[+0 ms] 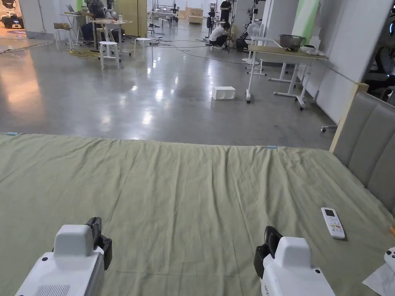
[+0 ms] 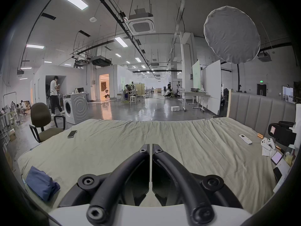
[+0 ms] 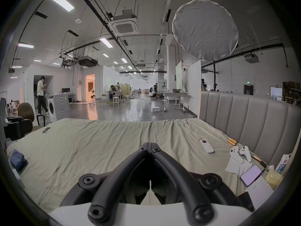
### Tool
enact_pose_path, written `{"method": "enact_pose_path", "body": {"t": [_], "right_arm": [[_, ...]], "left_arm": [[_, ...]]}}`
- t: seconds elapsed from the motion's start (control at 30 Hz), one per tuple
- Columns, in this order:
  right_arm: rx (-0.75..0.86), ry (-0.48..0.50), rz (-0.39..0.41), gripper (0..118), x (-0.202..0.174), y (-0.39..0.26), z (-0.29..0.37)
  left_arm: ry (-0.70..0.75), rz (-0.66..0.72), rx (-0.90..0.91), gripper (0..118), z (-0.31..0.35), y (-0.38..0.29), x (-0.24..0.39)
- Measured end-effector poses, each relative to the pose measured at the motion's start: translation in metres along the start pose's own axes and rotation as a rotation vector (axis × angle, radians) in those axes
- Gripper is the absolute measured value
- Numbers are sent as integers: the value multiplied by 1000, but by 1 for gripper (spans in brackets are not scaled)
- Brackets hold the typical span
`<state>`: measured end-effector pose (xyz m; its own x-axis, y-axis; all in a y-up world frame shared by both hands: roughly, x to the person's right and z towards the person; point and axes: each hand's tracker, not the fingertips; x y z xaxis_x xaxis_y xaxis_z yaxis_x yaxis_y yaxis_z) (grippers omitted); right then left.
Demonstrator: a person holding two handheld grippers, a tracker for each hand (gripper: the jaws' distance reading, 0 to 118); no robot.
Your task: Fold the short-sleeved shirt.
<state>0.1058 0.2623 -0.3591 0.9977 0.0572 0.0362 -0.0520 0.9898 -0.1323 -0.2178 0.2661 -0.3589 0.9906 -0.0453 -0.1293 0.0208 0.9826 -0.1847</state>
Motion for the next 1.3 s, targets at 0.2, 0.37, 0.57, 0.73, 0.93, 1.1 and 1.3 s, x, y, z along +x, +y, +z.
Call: {"method": "enact_pose_path", "body": {"t": [0.2,0.37,0.57,0.73,0.93,1.1,1.3], "right_arm": [[1,3,4,0,1,1,1],[11,-9,11,13,2,2,2],[22,-33,17,86,3,2,-1],[26,-37,2,106,5,4,-3],[57,-23,26,117,4,8,-2],[61,-18,25,118,1,11,-2],[4,-22,-101,118,4,13,-8]], "left_arm": [[-2,4,-5,2,-1,0,0],[-8,13,-1,3,-2,1,1],[-13,17,6,56,-3,4,2],[9,-18,21,83,-4,6,5],[20,-22,43,93,-2,6,6],[30,9,46,98,0,8,2],[-13,29,42,103,1,11,-2]]}}
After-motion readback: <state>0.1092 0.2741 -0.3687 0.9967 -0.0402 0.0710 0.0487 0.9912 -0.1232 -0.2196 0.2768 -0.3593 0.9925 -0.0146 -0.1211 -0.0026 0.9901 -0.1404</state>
